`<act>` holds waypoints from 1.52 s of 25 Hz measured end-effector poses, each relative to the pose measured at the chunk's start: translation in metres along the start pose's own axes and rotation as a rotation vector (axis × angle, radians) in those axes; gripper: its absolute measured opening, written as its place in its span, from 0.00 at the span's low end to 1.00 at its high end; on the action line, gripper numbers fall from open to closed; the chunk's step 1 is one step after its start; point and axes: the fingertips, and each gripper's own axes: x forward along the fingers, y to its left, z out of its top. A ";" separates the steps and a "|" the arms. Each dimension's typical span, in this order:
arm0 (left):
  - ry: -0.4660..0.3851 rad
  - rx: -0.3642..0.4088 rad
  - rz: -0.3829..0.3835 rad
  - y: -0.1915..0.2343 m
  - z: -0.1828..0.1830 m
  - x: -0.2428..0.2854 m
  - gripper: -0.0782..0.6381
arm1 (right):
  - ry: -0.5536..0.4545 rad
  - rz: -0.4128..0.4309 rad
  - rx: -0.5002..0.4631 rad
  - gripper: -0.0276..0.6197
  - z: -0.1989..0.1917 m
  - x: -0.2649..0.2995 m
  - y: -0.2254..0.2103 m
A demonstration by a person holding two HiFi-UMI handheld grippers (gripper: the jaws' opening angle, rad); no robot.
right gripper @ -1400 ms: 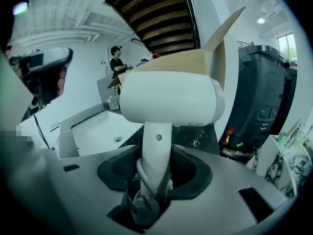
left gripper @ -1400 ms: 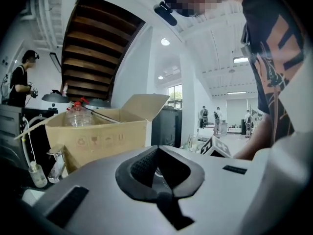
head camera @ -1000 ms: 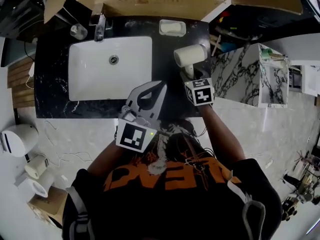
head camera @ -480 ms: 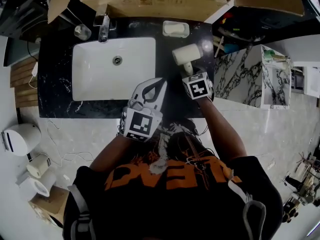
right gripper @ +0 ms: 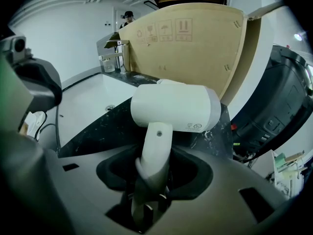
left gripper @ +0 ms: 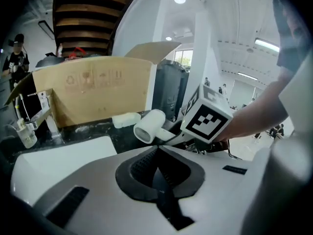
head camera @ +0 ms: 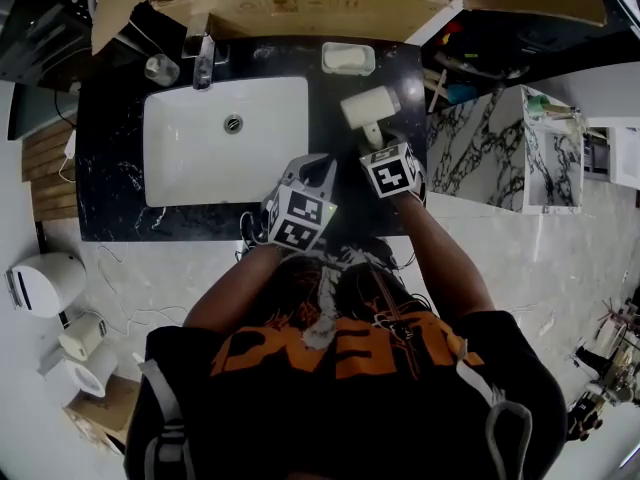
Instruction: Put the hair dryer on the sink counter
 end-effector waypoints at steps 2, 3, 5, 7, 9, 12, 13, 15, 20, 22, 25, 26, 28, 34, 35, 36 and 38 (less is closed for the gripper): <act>0.040 -0.010 -0.007 -0.001 -0.007 0.011 0.14 | -0.006 0.003 -0.002 0.36 0.001 0.000 0.001; 0.055 -0.011 -0.012 -0.003 -0.009 0.016 0.14 | -0.010 0.004 -0.003 0.36 0.002 0.000 0.001; 0.084 -0.013 -0.025 -0.007 -0.014 0.024 0.14 | -0.015 0.004 -0.005 0.36 0.001 0.000 0.002; 0.115 -0.018 -0.040 -0.011 -0.018 0.030 0.14 | -0.016 0.006 -0.004 0.37 0.001 0.000 0.001; 0.149 -0.030 -0.059 -0.016 -0.023 0.035 0.14 | -0.027 0.004 -0.008 0.38 0.002 -0.001 0.000; 0.182 -0.035 -0.074 -0.024 -0.029 0.038 0.14 | -0.064 -0.015 -0.042 0.40 0.003 -0.004 -0.001; 0.188 -0.032 -0.072 -0.025 -0.030 0.039 0.14 | -0.075 -0.014 -0.048 0.43 0.004 -0.005 0.000; 0.198 -0.028 -0.065 -0.026 -0.032 0.041 0.14 | -0.091 0.006 -0.039 0.51 0.006 -0.007 0.002; 0.216 -0.026 -0.043 -0.025 -0.037 0.044 0.14 | -0.157 0.064 0.026 0.58 0.014 -0.020 0.003; 0.220 -0.023 -0.040 -0.025 -0.036 0.045 0.14 | -0.188 0.067 0.038 0.58 0.018 -0.027 0.001; 0.221 -0.014 -0.036 -0.024 -0.032 0.046 0.14 | -0.233 0.071 0.047 0.59 0.023 -0.039 0.000; 0.221 -0.012 -0.035 -0.024 -0.032 0.046 0.14 | -0.248 0.071 0.047 0.58 0.025 -0.043 0.000; 0.217 -0.006 -0.033 -0.023 -0.029 0.046 0.14 | -0.280 0.068 0.050 0.58 0.030 -0.052 -0.001; 0.198 0.005 -0.024 -0.023 -0.010 0.040 0.14 | -0.377 0.074 0.049 0.58 0.049 -0.079 -0.006; 0.184 0.004 -0.024 -0.024 -0.005 0.037 0.14 | -0.393 0.078 0.044 0.58 0.052 -0.083 -0.005; 0.164 0.004 -0.027 -0.025 0.001 0.034 0.14 | -0.409 0.082 0.039 0.58 0.056 -0.087 -0.003; 0.110 0.004 -0.036 -0.027 0.014 0.027 0.14 | -0.442 0.091 0.029 0.57 0.063 -0.095 0.000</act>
